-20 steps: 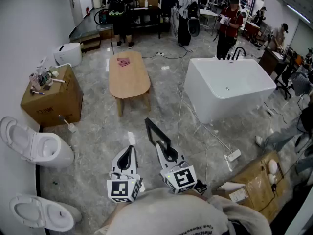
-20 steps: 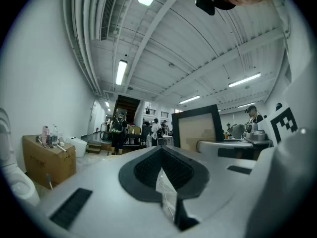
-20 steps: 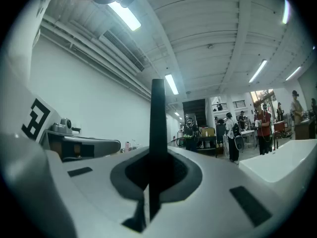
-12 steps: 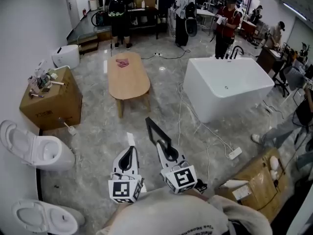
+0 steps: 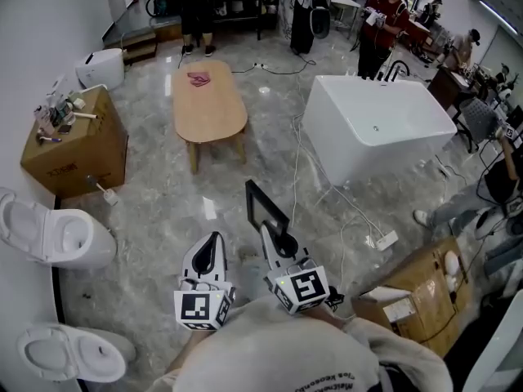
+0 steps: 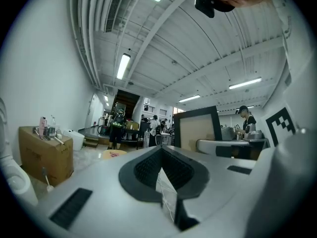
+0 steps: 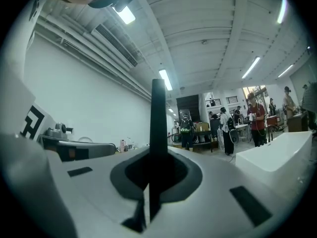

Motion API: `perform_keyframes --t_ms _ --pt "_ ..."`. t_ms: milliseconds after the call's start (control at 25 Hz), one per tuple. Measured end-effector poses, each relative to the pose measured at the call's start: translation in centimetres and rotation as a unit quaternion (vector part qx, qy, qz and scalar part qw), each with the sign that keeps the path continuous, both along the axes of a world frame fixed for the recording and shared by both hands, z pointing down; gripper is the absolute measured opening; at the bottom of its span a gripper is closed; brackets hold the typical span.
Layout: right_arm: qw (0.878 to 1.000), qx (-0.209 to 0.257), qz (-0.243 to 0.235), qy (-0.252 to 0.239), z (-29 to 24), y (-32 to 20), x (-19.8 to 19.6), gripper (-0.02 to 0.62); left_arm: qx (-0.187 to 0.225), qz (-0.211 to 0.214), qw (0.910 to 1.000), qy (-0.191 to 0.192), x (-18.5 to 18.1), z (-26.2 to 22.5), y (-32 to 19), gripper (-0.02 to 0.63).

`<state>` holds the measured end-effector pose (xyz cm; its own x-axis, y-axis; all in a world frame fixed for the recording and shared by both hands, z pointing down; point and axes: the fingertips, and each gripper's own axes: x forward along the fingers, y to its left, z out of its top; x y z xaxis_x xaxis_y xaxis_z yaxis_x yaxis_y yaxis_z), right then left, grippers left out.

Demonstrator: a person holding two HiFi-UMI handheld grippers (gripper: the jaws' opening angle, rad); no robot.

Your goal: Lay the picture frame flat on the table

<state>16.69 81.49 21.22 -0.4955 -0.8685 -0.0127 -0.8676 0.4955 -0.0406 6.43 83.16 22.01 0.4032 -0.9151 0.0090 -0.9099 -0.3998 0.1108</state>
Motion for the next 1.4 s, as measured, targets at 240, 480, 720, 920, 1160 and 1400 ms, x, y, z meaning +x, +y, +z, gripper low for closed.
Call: perform_keyframes --t_ms 240,480,720,920,1160,1400 --pt "1.0 -0.002 -0.016 0.001 0.5 -5.4 -0.6 0.017 0.003 -0.002 1.0 0.003 0.1 0.2 -5.4 0.006" --pt "1.0 0.009 -0.027 0.002 -0.1 -13.5 -0.5 0.017 0.022 -0.015 0.9996 -0.002 -0.1 -0.9 -13.3 0.006" --pt "0.999 0.007 -0.044 0.002 -0.6 -21.3 -0.1 0.017 0.025 -0.036 0.9989 -0.016 0.1 -1.8 -20.5 0.006" --pt "0.999 -0.001 -0.052 -0.004 -0.1 -26.9 0.2 0.017 0.025 -0.05 0.998 -0.029 0.0 -2.0 -25.9 0.006" --pt "0.998 0.007 -0.063 -0.002 -0.4 -32.1 0.6 0.017 0.027 -0.057 0.9973 -0.038 0.5 -2.1 -30.7 0.006" --pt "0.998 0.011 -0.066 0.002 -1.0 -35.0 0.6 0.017 0.029 -0.066 0.9962 -0.049 -0.1 -2.9 -33.0 0.006"
